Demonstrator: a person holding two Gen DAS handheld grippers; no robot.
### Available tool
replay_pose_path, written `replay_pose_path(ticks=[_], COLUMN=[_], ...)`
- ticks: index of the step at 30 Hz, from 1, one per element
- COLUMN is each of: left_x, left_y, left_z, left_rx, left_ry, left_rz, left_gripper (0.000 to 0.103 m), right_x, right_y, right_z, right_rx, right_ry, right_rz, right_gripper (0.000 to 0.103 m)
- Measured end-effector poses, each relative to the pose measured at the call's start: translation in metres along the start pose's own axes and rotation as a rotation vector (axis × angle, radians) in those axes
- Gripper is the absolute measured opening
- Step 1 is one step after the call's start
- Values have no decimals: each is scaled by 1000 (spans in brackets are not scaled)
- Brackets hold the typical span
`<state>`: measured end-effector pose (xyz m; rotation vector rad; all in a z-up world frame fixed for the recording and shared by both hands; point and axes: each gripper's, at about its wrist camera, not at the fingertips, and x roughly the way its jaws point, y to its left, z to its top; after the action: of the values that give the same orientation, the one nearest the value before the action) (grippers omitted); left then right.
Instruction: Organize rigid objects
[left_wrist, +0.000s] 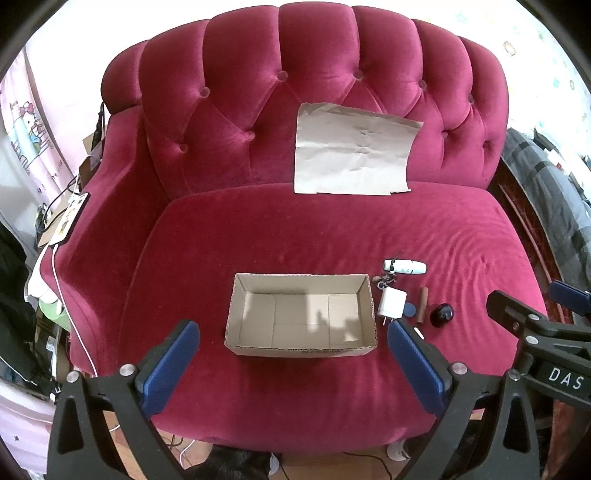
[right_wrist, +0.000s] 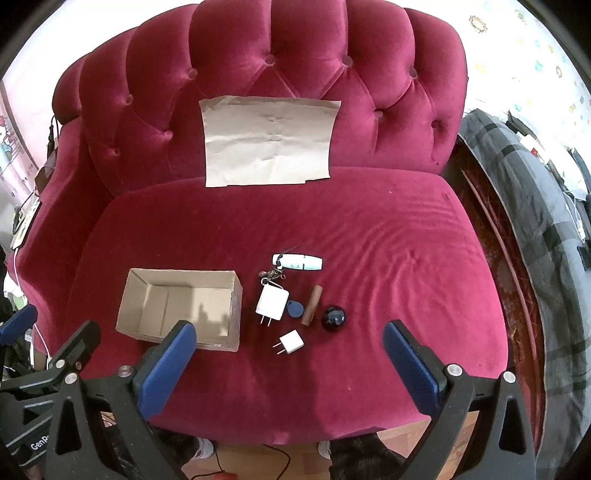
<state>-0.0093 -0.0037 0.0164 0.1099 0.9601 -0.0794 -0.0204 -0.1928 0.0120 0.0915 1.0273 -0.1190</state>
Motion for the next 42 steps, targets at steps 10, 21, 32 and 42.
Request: replay_pose_path(ticks=[10,21,32,42], left_x=[-2,-3,-1,3], left_y=[0,0,1,4], left_z=[-1,-2,-2,0], left_rx=[5,8,2,1], left_ry=[-2,-2,-2,-8], left_rz=[-1,-5,-4,-3], left_gripper=[103,103,103,103], right_x=[-2,-1,3,7], right_y=[-2,-1,2,0], right_z=[1,-1,-4,-3], right_rx=[3,1,-8,0], right_ry=[7,10,14,10], right_rz=[9,14,18,22], right_gripper=[103,103,103,103])
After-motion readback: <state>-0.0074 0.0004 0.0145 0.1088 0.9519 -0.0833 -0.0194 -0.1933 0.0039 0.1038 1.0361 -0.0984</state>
